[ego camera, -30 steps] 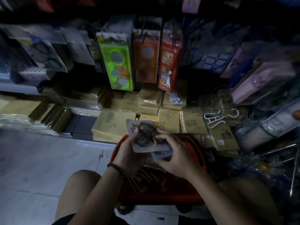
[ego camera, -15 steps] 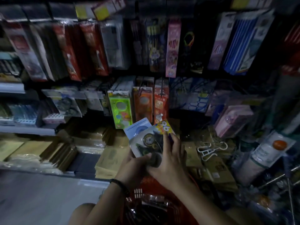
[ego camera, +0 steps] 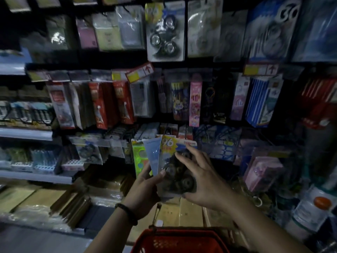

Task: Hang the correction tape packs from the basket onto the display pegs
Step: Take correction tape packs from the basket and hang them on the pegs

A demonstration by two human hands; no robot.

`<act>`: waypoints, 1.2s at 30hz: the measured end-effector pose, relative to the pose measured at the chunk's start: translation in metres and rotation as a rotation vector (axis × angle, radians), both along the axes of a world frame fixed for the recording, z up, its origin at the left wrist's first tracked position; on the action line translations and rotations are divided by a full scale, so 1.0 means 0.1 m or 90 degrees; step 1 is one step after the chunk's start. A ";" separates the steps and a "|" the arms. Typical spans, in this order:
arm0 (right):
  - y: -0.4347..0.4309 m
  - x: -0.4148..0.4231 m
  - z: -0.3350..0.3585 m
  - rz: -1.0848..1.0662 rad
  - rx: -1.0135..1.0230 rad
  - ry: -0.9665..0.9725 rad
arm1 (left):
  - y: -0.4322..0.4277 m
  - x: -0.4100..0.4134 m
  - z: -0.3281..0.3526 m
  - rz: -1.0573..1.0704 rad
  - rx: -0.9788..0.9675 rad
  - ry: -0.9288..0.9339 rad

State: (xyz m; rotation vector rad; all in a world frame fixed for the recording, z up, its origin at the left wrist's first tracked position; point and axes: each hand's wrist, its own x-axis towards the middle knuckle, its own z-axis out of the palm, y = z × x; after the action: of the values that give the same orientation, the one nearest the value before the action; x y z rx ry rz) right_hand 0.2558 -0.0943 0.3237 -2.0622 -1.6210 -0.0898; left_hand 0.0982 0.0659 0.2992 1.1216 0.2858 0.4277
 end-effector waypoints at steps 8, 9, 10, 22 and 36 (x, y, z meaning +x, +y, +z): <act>0.29 0.20 0.75 -0.032 0.057 -0.099 | 0.25 0.11 0.82 0.076 0.092 -0.029; 0.33 0.22 0.87 -0.031 0.060 -0.114 | 0.28 0.12 0.93 0.093 0.108 -0.034; 0.38 0.24 0.99 -0.031 0.062 -0.131 | 0.32 0.14 1.03 0.109 0.121 -0.036; 0.92 0.51 2.52 -0.095 0.122 -0.361 | 1.01 0.20 2.14 0.279 0.253 -0.087; 1.69 0.78 3.30 -0.245 0.084 -0.538 | 1.25 0.33 2.78 0.303 0.327 -0.132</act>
State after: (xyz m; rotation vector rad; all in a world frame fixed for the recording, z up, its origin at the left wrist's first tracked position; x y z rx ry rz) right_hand 0.3343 0.0750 0.6536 -2.3423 -1.5258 -1.3099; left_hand 0.1316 0.1906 0.5770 1.4957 0.2657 1.0782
